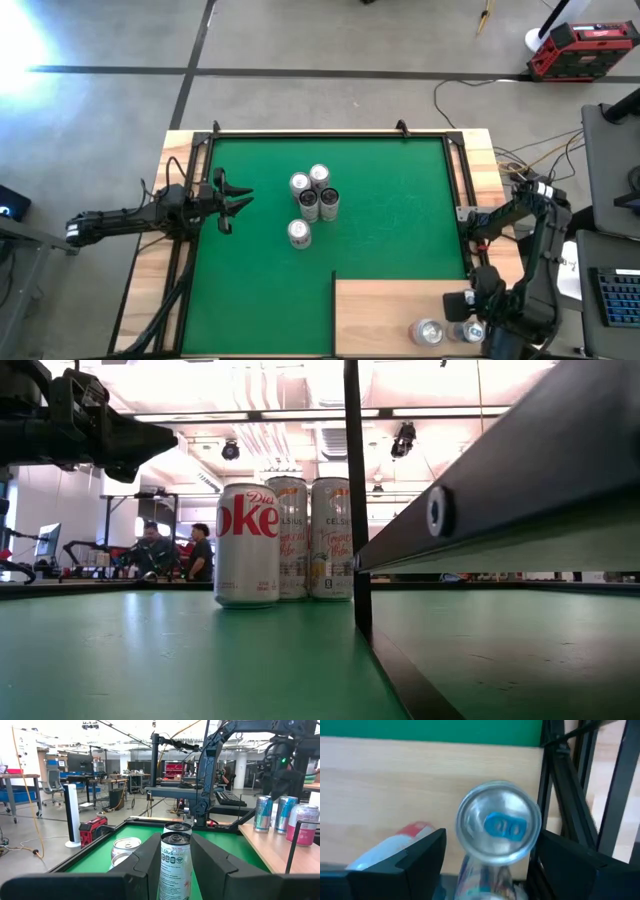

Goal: Place canned beverage on shelf
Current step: Put the blue soda can on the shelf aligned with the other blue soda can, then put the right white yellow soda can on the shelf

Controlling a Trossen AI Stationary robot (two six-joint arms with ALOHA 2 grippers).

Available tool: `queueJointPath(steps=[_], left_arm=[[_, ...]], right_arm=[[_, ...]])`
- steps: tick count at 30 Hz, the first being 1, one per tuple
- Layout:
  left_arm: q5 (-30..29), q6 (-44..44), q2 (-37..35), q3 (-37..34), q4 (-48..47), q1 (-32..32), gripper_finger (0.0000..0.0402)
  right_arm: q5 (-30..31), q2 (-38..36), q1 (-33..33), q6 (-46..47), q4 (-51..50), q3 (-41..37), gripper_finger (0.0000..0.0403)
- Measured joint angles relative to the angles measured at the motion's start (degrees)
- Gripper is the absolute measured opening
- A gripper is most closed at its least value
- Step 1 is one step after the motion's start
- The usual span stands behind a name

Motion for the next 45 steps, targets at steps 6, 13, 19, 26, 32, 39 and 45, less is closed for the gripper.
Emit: queueJointPath(steps=[6,13,19,26,32,39,45], left_arm=[[0.01,0.01,0.0,0.0,0.0,0.0,0.0088],[0.02,0.01,0.0,0.0,0.0,0.0,0.0088],[0.0,0.02,0.0,0.0,0.0,0.01,0.0088],[0.0,0.01,0.0,0.0,0.0,0.01,0.0088],[0.0,0.0,0.0,0.0,0.0,0.02,0.0088],[0.01,0.0,0.0,-0.01,0.0,0.0,0.0088],[0.0,0.02,0.0,0.0,0.0,0.0,0.0088]], right_arm=[[-1.15,-1.96,0.0,-0.48,0.02,0.99,0.0297],[-1.21,-5.71,0.0,-0.43,-0.03,1.59,0.0297],[1.99,-9.08,-1.78,-0.95,0.12,1.17,0.0297],[6.59,-11.1,-9.0,-11.88,0.09,-2.62,0.0297],[12.42,-10.16,-19.54,-27.73,0.39,-3.21,0.0297],[17.26,-6.96,-33.34,-45.94,2.71,-1.93,0.0296],[20.47,-4.63,-43.34,-57.2,9.03,-1.36,0.0294]])
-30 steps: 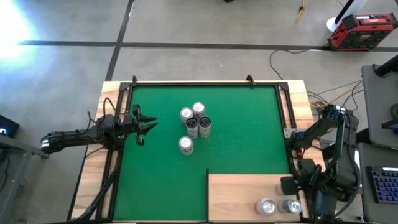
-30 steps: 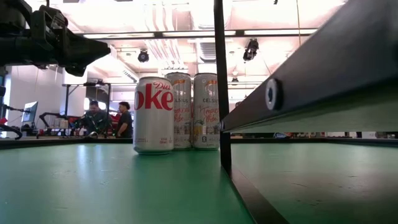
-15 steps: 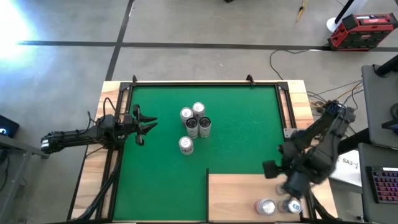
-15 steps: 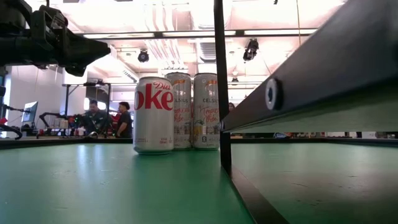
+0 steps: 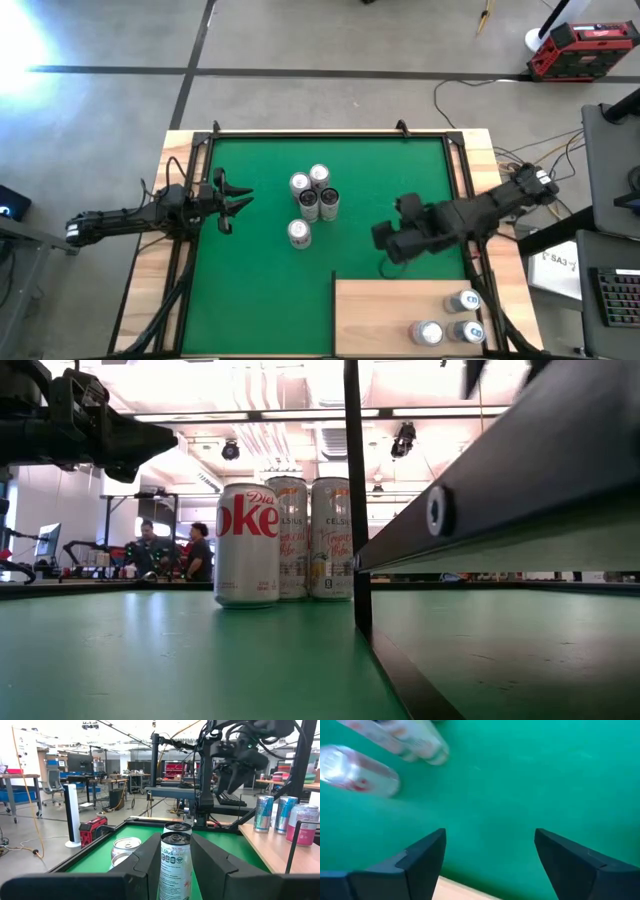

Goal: Place canned beverage on shelf
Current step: Put the right white yellow soda can on the shelf

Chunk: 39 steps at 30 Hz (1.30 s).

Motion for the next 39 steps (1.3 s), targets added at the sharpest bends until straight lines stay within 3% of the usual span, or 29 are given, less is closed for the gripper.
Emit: queueJointPath(steps=[12,28,39], left_arm=[[0.0,-0.02,-0.02,0.0,0.0,0.0,0.0088],[0.0,-0.02,-0.02,0.0,0.0,0.02,0.0088],[0.01,-0.01,-0.02,0.0,0.0,0.0,0.0088]], right_arm=[[-1.37,5.2,-9.36,-16.05,15.83,1.57,0.0265],[-0.52,21.57,-17.91,-28.52,11.04,19.58,0.0265],[-7.38,30.47,-25.2,-34.74,9.42,30.88,0.0252]])
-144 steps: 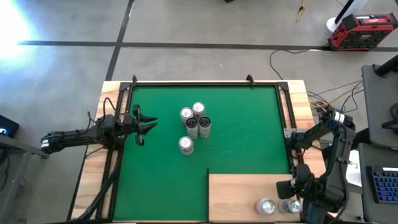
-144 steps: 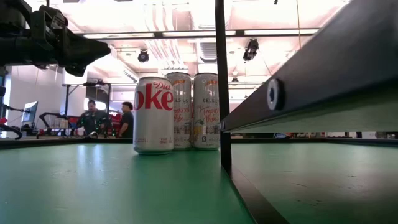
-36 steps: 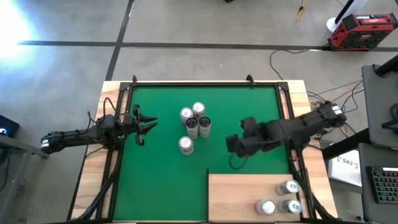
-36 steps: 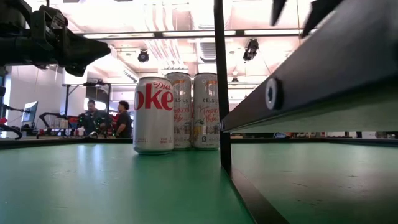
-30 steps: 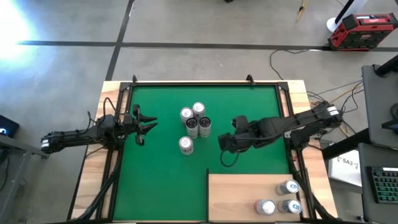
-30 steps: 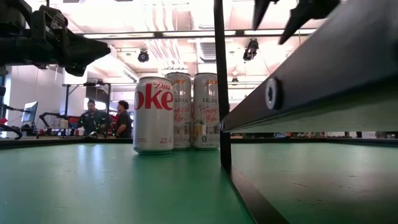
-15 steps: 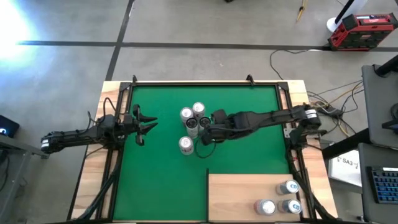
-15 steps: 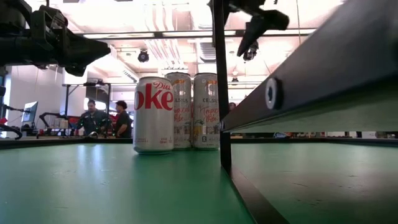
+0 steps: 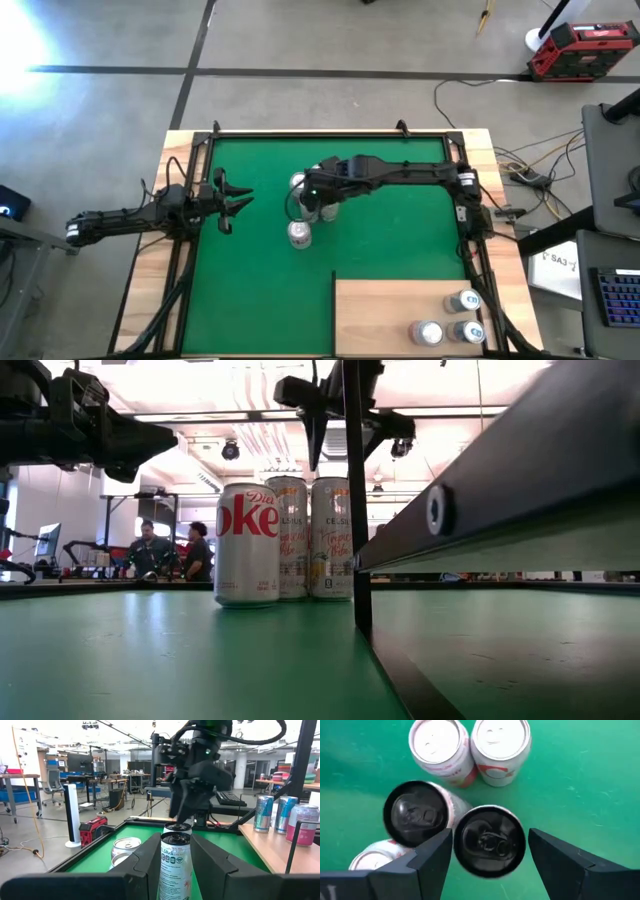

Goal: Place canned beverage on shelf
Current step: Put the right white yellow soda can on the shelf

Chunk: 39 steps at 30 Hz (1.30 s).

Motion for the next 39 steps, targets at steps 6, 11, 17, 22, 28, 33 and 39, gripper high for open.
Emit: queueJointPath(steps=[6,11,17,22,28,33,39], left_arm=[[0.0,-0.01,0.01,0.0,-0.02,0.0,0.0088],[0.0,0.0,0.02,0.0,0.0,0.02,0.0088],[-0.01,0.01,0.0,0.0,0.0,0.02,0.0088],[0.0,0.0,0.01,-0.01,-0.02,0.0,0.0088],[-0.01,-0.01,0.02,0.0,0.0,0.02,0.0088],[0.01,0.0,0.01,0.0,-0.02,0.01,0.0088],[-0.01,0.01,0.01,0.0,0.0,0.0,0.0088]], right_arm=[[-0.13,2.22,-0.9,1.44,-1.86,2.11,0.0268],[0.35,2.47,-0.95,1.87,-1.85,2.5,0.0296],[0.93,2.45,-0.95,2.47,-2.5,2.5,0.0329],[0.93,2.45,-0.95,4.03,-4.16,2.19,0.0352],[0.9,2.47,-0.8,4.04,-4.38,2.19,0.0364],[0.75,2.46,-0.45,4.04,-4.32,2.17,0.0364],[0.66,2.47,-0.05,3.98,-3.42,2.11,0.0364]])
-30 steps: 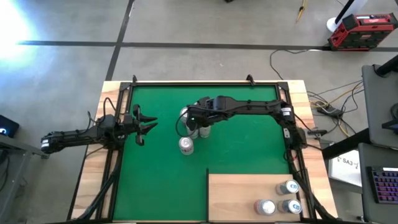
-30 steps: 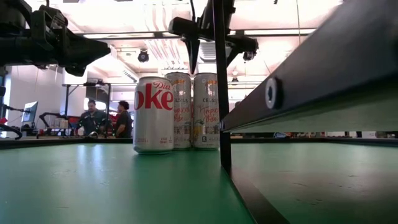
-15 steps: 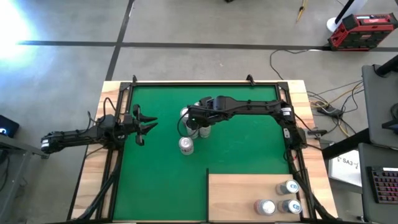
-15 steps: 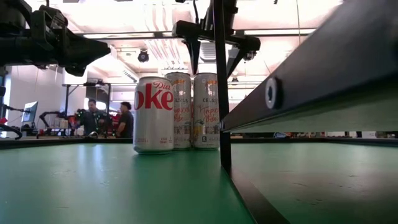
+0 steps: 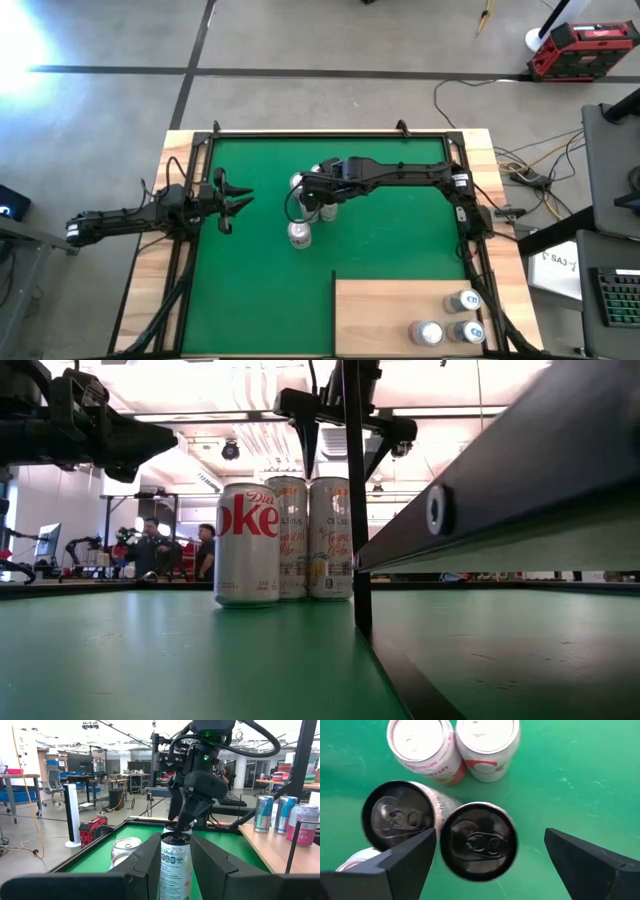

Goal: Place canned beverage on shelf
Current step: Put the right white yellow soda can on the shelf

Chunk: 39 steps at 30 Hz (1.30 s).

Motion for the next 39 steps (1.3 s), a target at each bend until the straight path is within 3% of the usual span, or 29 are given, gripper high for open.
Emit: queueJointPath(steps=[25,30,34,39], left_arm=[[0.02,0.0,0.01,0.0,-0.02,0.0,0.0088],[0.0,-0.01,-0.01,0.0,-0.02,0.0,0.0088],[0.0,-0.01,-0.01,0.0,-0.02,0.0,0.0088],[0.01,-0.01,0.0,0.0,-0.02,0.01,0.0088]], right_arm=[[-0.16,0.09,0.06,0.09,4.49,-5.38,0.0364],[-1.2,0.09,-0.02,3.54,5.42,-6.17,0.036],[-1.31,0.09,-0.02,5.0,5.53,-6.57,0.0328],[-1.27,0.09,0.0,6.75,5.66,-6.63,0.0253]])
